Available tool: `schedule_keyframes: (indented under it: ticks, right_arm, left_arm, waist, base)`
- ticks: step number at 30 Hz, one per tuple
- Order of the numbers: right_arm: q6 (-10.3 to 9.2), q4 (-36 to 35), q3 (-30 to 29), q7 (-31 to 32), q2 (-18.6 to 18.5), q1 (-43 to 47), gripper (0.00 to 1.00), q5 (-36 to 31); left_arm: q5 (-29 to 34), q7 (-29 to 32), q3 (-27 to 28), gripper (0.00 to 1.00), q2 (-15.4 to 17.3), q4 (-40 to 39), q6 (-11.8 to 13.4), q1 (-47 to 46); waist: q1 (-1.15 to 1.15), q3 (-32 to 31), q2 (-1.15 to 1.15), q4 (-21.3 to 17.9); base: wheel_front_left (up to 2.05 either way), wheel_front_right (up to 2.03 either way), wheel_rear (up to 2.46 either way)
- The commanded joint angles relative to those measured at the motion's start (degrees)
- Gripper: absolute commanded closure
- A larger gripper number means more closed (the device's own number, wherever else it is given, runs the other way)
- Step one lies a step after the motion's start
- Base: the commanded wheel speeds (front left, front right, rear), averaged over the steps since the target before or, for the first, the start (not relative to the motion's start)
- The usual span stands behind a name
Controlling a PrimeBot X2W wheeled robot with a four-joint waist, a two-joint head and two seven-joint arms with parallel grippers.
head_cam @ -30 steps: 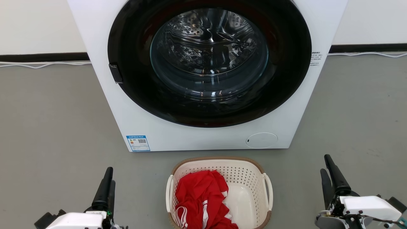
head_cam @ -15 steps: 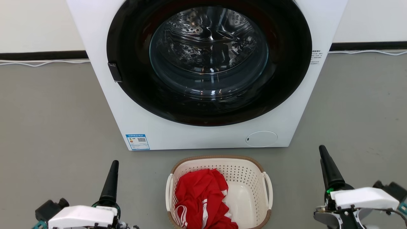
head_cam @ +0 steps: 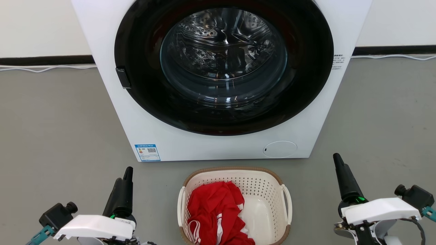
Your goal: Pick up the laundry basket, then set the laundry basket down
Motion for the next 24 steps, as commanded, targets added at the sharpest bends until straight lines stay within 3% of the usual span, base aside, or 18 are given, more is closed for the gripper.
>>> schedule_keyframes:
  ticks: [1, 24]
  right_arm:
    - [0.21, -1.81, 0.72, -0.92, -0.84, -3.22, 0.00, -2.41]
    - [0.29, -3.75, 2.42, -4.79, -0.94, -4.18, 0.00, -18.75]
  left_arm:
    - [2.11, -0.67, 0.49, 0.00, 0.48, -2.01, -0.20, -3.02]
    - [16.72, -4.54, -0.32, 0.00, 0.58, -3.08, -0.28, -4.42]
  waist:
    - [-0.01, -0.01, 0.00, -0.01]
    - [-0.01, 0.58, 0.00, -0.05]
  base:
    - [0.00, 0.00, 0.00]
    - [0.00, 0.00, 0.00]
